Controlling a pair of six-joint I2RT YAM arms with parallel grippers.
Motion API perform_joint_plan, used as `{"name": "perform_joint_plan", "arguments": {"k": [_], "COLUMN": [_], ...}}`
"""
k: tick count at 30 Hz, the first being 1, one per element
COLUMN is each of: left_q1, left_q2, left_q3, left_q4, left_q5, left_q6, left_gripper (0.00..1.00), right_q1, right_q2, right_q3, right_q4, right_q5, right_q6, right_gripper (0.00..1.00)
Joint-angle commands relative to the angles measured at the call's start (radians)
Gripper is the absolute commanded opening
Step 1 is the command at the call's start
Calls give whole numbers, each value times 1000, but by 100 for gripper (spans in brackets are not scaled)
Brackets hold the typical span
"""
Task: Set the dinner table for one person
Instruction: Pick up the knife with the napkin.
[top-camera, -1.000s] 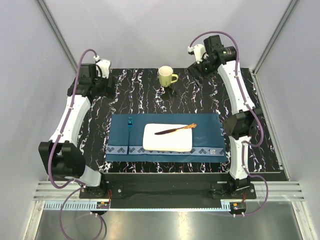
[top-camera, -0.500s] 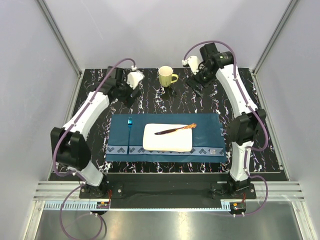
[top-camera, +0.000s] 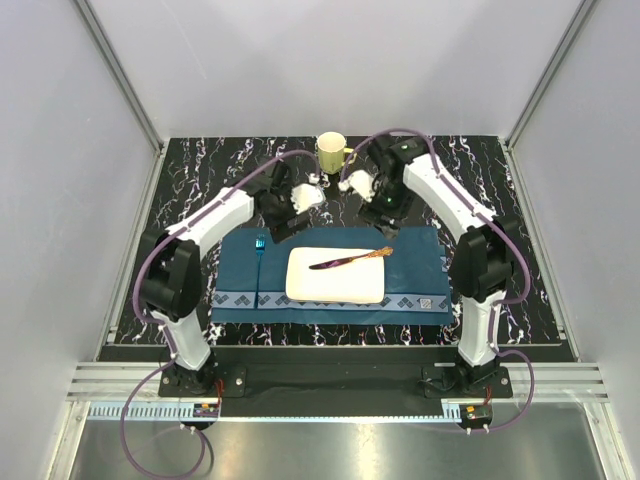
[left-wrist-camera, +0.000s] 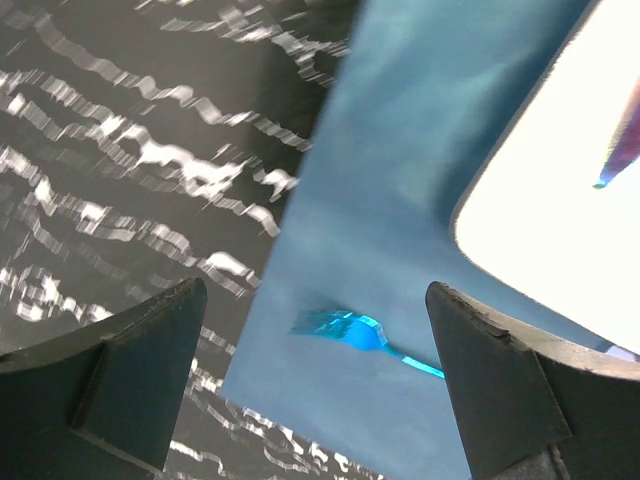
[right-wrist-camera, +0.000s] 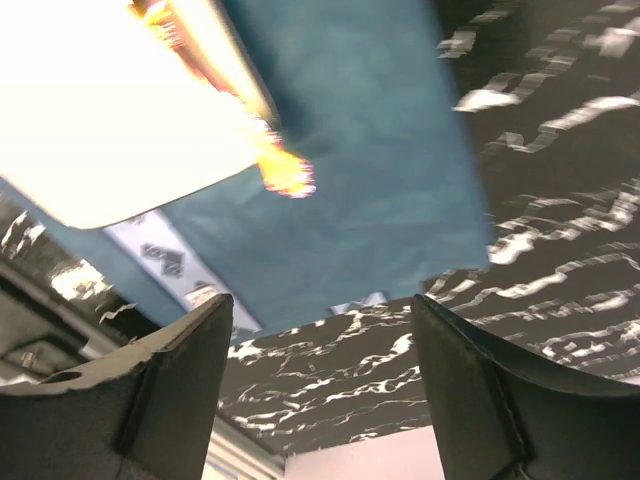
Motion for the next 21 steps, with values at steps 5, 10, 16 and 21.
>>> {"name": "perform_joint_plan", "arguments": {"k": [5,10,16,21], "left_q1": [-80,-116,-139,-140], "left_q2": [28,35,39,59], "left_q3": [-9,-27,-29,-17], "left_q4": [5,1,1,2], "left_q5": [37,46,61,71], "left_q6": [64,46,38,44], "left_gripper": [99,99,98,98], "right_q1": [62,46,19,19], "right_q2": [-93,-95,-96,-78], "right_q3": [-93,-179,-218,-189], "right_q4": [2,96,157,165], "right_q5": [-14,-3,-12,6], "right_q6": [-60,-9,5,6], "right_gripper": [79,81,81,81]}}
